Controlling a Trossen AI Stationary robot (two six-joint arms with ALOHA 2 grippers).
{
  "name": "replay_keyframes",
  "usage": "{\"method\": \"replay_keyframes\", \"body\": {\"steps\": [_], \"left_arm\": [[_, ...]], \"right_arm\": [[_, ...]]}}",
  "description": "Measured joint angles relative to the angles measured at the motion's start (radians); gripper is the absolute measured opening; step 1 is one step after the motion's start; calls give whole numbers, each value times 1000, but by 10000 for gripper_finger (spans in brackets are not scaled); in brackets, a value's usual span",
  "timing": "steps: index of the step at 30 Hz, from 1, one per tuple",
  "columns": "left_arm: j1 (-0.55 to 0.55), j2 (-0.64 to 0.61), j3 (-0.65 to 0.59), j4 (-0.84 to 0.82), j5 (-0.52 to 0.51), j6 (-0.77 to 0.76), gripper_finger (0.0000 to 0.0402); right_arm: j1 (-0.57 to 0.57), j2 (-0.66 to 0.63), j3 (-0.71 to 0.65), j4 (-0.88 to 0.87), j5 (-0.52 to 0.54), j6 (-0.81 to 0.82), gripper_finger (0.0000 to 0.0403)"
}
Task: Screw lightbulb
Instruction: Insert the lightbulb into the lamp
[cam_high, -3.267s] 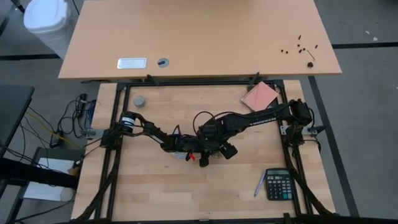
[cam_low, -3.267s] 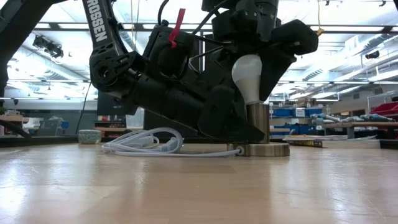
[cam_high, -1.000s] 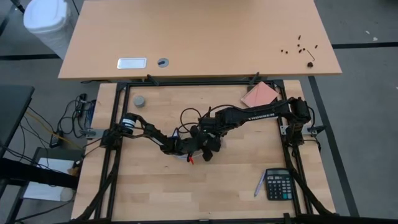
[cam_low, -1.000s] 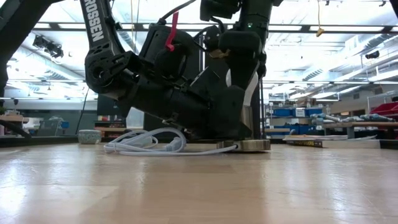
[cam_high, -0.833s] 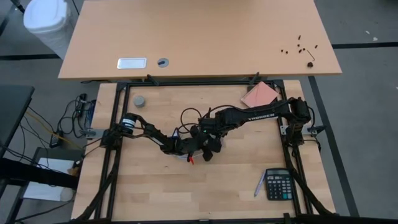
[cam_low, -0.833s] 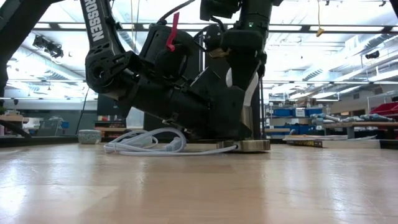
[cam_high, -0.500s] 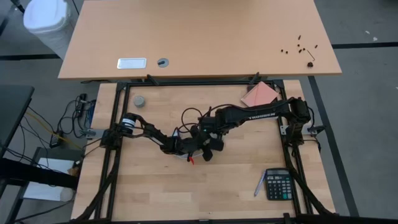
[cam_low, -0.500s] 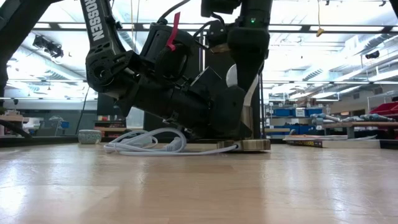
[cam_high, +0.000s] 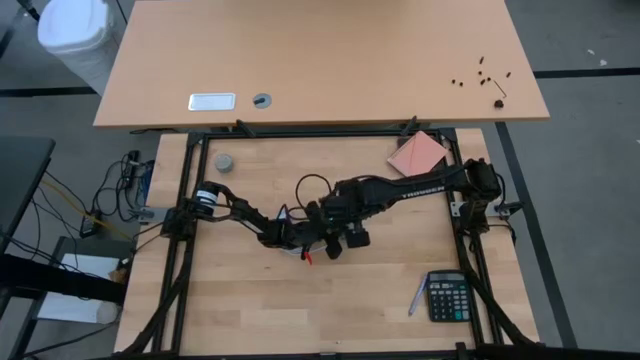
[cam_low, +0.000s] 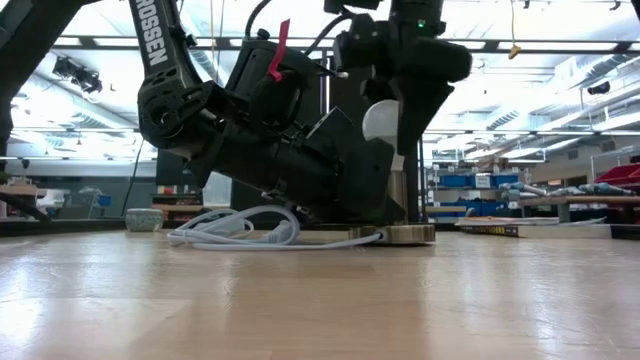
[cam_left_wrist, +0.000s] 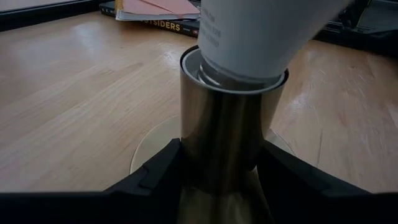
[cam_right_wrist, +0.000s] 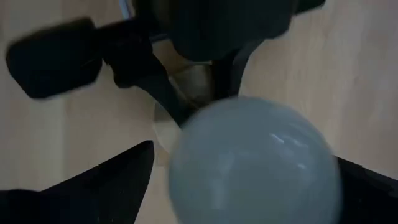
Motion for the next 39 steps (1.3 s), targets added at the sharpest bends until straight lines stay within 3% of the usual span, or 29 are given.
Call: {"method": "replay_keyframes", "body": {"steps": [10,15,20,27,39], "left_arm": [[0,0,0,-1,21,11,193],[0,0,0,-1,25,17,193],[0,0,0,-1,25,17,193],[0,-1,0,0,45,18,193],[0,-1,0,0,46,17,193]], "right_arm": [[6,-2,0,27,16,-229,378],[-4,-2,0,27,48,-240,378],[-1,-2,0,27,8,-234,378],[32,0,0,67,75,-226,381],[37,2,-2,101,25,-223,388]]}}
